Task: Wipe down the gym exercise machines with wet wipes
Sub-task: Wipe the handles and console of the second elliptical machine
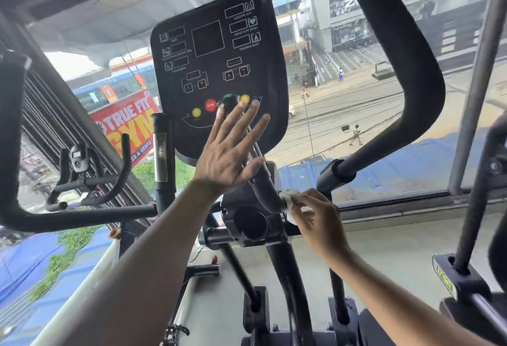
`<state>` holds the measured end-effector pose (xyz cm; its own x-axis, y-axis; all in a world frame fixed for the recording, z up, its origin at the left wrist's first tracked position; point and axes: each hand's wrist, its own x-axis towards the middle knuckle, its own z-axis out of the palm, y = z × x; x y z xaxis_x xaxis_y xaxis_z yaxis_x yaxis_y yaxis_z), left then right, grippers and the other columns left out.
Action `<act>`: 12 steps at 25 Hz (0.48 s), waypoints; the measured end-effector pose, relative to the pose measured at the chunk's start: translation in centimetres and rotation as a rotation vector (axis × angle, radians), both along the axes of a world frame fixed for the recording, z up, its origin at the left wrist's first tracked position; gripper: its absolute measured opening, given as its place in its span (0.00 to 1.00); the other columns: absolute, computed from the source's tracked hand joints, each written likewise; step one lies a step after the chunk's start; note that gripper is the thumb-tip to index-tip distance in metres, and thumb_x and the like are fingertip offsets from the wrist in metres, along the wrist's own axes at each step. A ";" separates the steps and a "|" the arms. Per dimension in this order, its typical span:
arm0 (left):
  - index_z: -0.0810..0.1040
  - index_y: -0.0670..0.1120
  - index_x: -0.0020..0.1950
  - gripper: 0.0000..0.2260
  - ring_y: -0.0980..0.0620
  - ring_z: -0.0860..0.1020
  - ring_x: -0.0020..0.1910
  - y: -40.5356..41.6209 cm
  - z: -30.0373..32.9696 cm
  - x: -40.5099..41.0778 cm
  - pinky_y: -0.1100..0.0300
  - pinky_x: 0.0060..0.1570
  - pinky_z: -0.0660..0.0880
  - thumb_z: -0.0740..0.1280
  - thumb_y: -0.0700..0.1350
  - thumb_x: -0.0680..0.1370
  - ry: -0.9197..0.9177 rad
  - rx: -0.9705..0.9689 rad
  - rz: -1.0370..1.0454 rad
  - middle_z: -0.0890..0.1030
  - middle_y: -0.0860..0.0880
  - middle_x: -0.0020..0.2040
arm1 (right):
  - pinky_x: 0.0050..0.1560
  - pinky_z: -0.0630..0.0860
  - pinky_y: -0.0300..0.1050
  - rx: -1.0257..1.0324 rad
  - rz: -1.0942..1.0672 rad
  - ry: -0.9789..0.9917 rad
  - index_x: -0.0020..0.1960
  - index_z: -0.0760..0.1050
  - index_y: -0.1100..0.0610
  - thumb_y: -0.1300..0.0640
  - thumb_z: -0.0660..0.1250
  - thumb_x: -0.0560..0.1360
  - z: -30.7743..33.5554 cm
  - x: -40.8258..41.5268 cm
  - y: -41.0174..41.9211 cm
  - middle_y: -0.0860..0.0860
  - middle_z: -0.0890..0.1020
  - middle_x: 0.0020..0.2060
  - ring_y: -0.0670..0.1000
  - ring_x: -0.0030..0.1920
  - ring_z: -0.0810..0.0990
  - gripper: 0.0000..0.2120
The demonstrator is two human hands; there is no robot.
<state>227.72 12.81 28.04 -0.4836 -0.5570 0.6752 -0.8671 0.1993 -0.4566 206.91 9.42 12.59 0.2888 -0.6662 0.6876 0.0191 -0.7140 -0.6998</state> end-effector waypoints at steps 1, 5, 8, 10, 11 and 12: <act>0.68 0.40 0.80 0.33 0.36 0.61 0.81 -0.3 -0.1 0.2 0.30 0.78 0.53 0.46 0.62 0.85 0.002 -0.029 -0.022 0.65 0.36 0.80 | 0.41 0.84 0.41 -0.004 -0.018 -0.012 0.56 0.84 0.55 0.59 0.70 0.79 0.5 0.3 -0.3 0.44 0.79 0.43 0.45 0.42 0.82 0.07; 0.75 0.39 0.75 0.32 0.34 0.65 0.79 -1.3 -0.7 0.6 0.28 0.76 0.55 0.47 0.60 0.85 0.000 -0.084 -0.079 0.71 0.36 0.77 | 0.42 0.80 0.39 -0.058 -0.054 0.017 0.53 0.84 0.58 0.66 0.72 0.77 1.3 0.9 -0.7 0.48 0.80 0.41 0.44 0.42 0.80 0.07; 0.78 0.39 0.72 0.32 0.33 0.66 0.78 -1.5 -1.0 0.9 0.29 0.77 0.55 0.47 0.60 0.86 -0.003 -0.103 -0.092 0.74 0.37 0.74 | 0.43 0.81 0.37 -0.083 0.009 0.053 0.55 0.83 0.58 0.64 0.72 0.77 0.0 0.0 -0.6 0.48 0.80 0.44 0.44 0.42 0.81 0.07; 0.76 0.39 0.74 0.33 0.34 0.65 0.79 -1.5 -0.8 0.8 0.30 0.78 0.54 0.46 0.60 0.85 0.021 -0.104 -0.084 0.73 0.37 0.75 | 0.43 0.83 0.45 -0.008 -0.013 0.133 0.55 0.84 0.58 0.61 0.72 0.78 0.0 0.5 -2.8 0.48 0.81 0.44 0.46 0.41 0.82 0.07; 0.74 0.39 0.75 0.34 0.34 0.64 0.79 -1.5 -0.8 0.7 0.31 0.78 0.54 0.45 0.61 0.85 0.028 -0.103 -0.082 0.72 0.37 0.76 | 0.44 0.83 0.50 0.034 -0.041 0.183 0.54 0.84 0.58 0.60 0.72 0.77 0.1 0.9 -3.9 0.49 0.82 0.44 0.47 0.41 0.82 0.07; 0.73 0.38 0.76 0.34 0.34 0.64 0.79 -1.4 -0.9 0.6 0.31 0.78 0.54 0.45 0.61 0.85 0.029 -0.101 -0.084 0.70 0.37 0.77 | 0.45 0.82 0.53 0.069 -0.070 0.208 0.54 0.84 0.58 0.61 0.72 0.77 0.3 1.3 -4.5 0.49 0.82 0.44 0.48 0.40 0.82 0.06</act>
